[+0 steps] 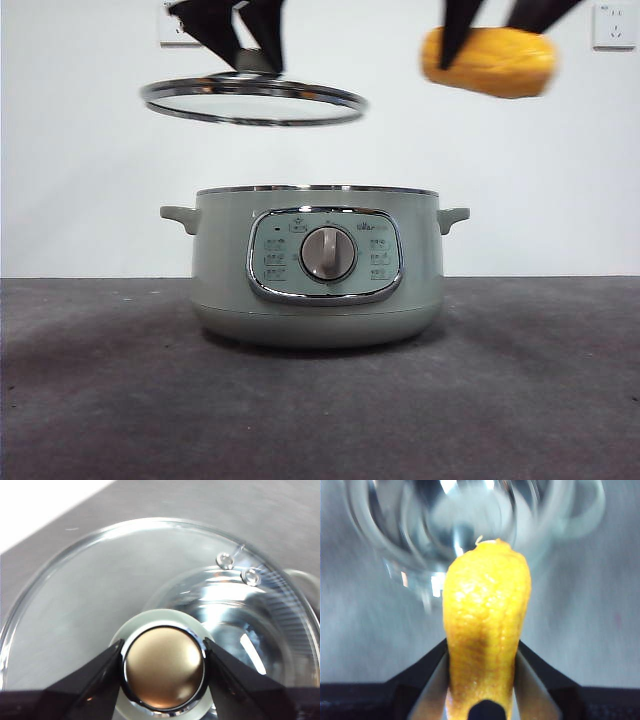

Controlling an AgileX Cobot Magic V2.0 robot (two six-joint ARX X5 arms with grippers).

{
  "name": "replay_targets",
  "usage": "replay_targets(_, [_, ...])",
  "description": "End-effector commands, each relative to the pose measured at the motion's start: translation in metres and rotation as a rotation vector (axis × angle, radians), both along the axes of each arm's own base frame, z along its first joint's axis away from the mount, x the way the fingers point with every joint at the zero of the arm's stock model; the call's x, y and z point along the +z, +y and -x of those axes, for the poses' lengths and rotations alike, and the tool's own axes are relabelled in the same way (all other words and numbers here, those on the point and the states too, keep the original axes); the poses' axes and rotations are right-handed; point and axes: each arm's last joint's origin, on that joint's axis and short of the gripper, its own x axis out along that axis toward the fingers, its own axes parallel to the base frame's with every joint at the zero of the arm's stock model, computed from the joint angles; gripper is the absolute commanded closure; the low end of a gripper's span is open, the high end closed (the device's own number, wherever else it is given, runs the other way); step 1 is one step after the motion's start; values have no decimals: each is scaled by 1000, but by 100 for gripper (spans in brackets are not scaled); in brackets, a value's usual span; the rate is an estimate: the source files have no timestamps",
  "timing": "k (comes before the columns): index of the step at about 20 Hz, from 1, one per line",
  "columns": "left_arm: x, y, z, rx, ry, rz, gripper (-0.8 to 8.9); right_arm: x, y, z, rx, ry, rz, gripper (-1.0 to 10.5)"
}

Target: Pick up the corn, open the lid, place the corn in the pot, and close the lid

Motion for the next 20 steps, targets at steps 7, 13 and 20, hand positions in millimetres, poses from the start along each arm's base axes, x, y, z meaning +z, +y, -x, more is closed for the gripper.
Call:
replay_targets(7, [20, 81, -15, 211, -49, 34, 826, -15, 48, -101, 35, -112, -23, 962])
replay_targets(13, [19, 113, -21, 288, -48, 37, 826, -61, 81, -153, 66, -120, -29, 962])
replay_targets(20, [19, 119, -22, 301, -46, 36, 826, -128, 97, -173, 97, 26, 11, 962])
